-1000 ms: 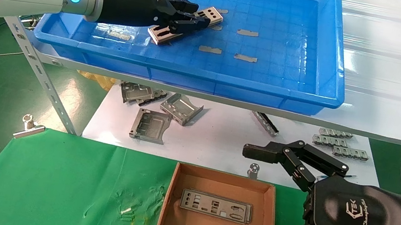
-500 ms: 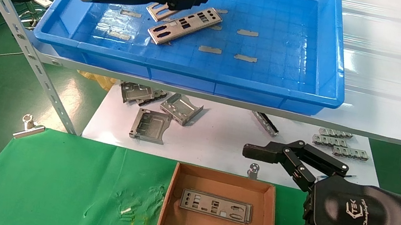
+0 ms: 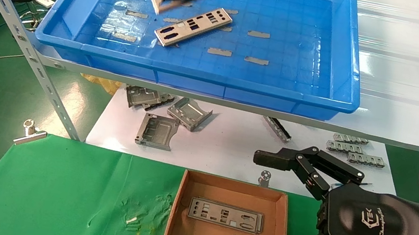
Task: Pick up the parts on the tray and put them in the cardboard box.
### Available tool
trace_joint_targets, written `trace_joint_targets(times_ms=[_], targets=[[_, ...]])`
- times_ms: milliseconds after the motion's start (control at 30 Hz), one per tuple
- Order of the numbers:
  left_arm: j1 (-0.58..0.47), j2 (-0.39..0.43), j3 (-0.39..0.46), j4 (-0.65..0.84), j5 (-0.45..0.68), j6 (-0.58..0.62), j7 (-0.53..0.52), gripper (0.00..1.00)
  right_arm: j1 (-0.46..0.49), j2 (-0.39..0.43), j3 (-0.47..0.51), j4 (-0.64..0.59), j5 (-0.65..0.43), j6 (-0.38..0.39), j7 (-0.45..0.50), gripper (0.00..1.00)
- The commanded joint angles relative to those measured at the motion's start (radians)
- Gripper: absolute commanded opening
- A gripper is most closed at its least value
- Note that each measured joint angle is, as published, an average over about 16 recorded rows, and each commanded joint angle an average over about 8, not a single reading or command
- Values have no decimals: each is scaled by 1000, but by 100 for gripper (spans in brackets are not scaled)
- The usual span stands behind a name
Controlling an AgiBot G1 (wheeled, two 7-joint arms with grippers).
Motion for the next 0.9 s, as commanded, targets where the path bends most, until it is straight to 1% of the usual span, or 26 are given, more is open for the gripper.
trace_joint_targets(times_ms=[33, 100, 200, 333, 533, 600, 700, 800, 900], targets=[[1, -25, -4, -10, -10, 109, 22, 0, 0, 0, 0, 0, 0, 0, 0, 100], [11, -42, -4, -23, -18, 184, 52, 0, 0, 0, 0, 0, 0, 0, 0, 100], [35, -63, 4, -58, -31, 242, 89, 0, 0, 0, 0, 0, 0, 0, 0, 100], [93, -97, 35, -165, -70, 261, 114, 0, 0, 0, 0, 0, 0, 0, 0, 100], [210, -175, 135, -425, -185, 259, 117, 0, 0, 0, 0, 0, 0, 0, 0, 100], [242, -197, 174, -495, -211, 247, 125, 0, 0, 0, 0, 0, 0, 0, 0, 100], [297, -205, 215, -556, -221, 202, 170, 0, 0, 0, 0, 0, 0, 0, 0, 100], [368, -182, 234, -576, -200, 122, 243, 0, 0, 0, 0, 0, 0, 0, 0, 100], [450, -141, 243, -586, -173, 20, 306, 0, 0, 0, 0, 0, 0, 0, 0, 100]])
